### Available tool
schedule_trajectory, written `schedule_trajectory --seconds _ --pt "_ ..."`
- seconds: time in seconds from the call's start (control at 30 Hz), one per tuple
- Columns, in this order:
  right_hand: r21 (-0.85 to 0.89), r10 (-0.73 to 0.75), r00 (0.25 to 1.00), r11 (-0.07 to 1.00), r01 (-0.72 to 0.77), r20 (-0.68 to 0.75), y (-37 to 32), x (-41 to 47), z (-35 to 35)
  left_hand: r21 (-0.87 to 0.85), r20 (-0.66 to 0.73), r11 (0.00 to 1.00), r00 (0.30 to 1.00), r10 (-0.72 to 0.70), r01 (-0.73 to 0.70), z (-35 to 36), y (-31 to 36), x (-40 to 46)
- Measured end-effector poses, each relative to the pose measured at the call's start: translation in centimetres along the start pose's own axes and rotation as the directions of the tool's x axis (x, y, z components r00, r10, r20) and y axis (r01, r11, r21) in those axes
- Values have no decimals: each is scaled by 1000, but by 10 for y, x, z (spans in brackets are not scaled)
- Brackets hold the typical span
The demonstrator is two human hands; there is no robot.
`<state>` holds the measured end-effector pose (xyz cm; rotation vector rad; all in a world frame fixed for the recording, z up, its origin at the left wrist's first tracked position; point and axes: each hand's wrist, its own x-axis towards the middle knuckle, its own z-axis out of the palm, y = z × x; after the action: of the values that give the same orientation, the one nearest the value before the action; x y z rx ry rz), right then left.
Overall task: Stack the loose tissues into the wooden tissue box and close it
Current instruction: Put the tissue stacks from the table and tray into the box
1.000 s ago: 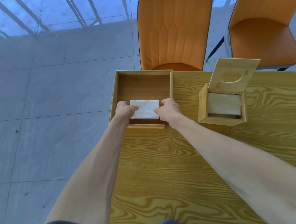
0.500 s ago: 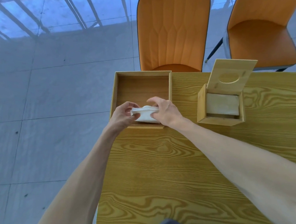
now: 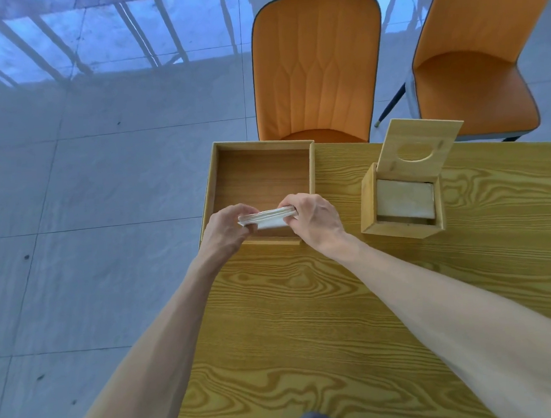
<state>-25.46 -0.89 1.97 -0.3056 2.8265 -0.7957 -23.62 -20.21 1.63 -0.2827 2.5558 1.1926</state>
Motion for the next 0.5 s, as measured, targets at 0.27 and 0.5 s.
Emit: schedule_trajectory --seconds 0.27,0.5 --pt "6 38 999 999 -38 40 6 -8 -5 213 27 977 1000 -6 0 3 5 -8" --pt "238 102 990 968 -76 -102 35 -35 -41 -110 -50 991 996 70 -75 13 42 -16"
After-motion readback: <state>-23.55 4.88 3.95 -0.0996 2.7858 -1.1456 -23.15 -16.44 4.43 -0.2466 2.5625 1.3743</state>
